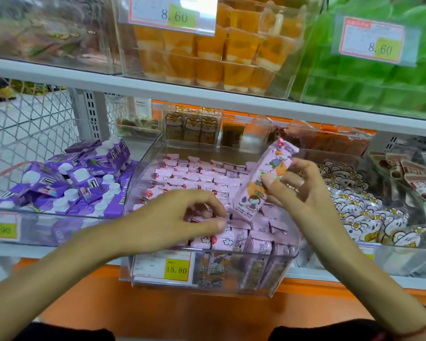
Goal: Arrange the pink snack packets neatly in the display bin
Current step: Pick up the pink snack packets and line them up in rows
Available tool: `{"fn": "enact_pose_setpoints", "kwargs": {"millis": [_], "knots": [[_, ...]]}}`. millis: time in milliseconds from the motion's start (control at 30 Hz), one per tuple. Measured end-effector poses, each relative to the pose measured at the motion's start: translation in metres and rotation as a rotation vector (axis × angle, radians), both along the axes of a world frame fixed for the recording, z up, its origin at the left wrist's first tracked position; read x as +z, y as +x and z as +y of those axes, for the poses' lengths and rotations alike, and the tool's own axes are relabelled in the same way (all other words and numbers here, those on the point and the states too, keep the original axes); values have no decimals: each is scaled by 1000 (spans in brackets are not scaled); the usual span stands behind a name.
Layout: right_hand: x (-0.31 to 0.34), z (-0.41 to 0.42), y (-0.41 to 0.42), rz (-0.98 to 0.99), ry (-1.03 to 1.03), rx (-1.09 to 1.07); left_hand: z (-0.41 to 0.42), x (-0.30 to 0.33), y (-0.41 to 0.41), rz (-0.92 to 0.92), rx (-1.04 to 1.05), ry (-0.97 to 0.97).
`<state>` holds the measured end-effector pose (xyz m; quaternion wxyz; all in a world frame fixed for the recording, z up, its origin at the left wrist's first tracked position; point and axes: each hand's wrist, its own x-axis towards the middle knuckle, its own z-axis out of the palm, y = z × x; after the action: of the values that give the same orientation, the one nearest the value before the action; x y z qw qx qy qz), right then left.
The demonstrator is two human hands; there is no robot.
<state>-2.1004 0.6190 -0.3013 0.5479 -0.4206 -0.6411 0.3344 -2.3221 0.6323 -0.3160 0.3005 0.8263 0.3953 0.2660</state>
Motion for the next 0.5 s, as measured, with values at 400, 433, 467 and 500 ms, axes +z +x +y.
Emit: {"fn": "enact_pose_setpoints", "kwargs": {"millis": [400, 433, 467, 500], "knots": [[-1, -14, -1, -422, 31, 109, 6, -2, 0, 215, -44, 98], [2, -14, 4, -439, 22, 114, 6, -2, 0, 210, -43, 93], [4, -14, 8, -451, 11, 126, 6, -2, 0, 207, -41, 89], [6, -15, 11, -459, -5, 144, 6, -2, -1, 208, -40, 88]]}}
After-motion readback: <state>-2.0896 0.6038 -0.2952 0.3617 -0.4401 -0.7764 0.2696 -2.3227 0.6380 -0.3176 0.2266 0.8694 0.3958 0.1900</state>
